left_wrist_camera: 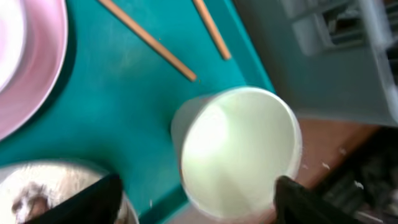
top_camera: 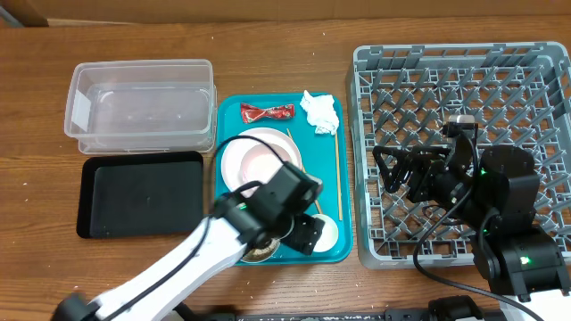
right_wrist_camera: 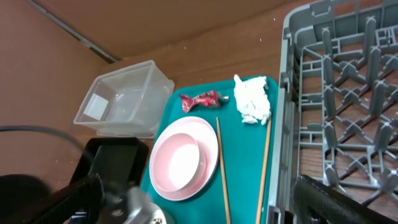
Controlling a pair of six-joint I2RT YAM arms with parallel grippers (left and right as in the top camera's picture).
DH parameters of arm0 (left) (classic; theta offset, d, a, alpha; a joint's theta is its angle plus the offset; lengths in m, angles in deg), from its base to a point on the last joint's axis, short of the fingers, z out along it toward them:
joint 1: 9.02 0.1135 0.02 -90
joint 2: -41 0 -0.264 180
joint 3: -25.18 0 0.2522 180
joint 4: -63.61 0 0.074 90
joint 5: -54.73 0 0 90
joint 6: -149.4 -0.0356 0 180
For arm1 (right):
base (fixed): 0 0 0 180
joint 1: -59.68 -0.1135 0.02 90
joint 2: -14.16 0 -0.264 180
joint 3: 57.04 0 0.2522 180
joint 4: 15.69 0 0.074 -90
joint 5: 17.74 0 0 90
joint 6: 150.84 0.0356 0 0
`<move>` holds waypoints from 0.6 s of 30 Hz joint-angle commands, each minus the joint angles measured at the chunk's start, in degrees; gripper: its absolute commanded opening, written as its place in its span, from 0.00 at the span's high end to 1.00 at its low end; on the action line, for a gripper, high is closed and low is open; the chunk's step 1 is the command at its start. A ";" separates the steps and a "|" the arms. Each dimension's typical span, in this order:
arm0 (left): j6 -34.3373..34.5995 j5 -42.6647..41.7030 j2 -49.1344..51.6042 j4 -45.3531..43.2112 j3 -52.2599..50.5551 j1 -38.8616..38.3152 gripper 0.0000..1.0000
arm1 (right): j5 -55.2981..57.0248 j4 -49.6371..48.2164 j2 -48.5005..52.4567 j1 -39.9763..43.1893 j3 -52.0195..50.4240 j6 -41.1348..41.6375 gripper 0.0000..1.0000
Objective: Sort waste into correct bins and load items into the dishwasher
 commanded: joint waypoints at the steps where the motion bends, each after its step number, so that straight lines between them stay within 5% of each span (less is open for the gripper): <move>1: -1.07 3.56 4.59 -2.45 1.03 -0.02 0.34 | -0.50 0.44 -0.48 0.07 1.68 0.70 0.00; 4: -1.09 2.49 8.13 -4.26 1.09 0.15 0.59 | -0.50 0.98 -0.48 0.07 1.66 0.68 0.00; 7: -1.09 2.01 8.79 -2.29 2.29 0.15 0.96 | -0.50 1.09 -0.46 0.07 1.66 0.68 0.00; 14: -0.66 -1.22 5.86 6.58 13.55 2.03 0.96 | -0.50 1.70 -0.48 0.07 1.66 0.68 0.00; 18: -1.25 -10.05 2.51 8.48 19.04 8.57 0.96 | -0.55 2.01 -0.48 0.07 1.66 0.70 0.00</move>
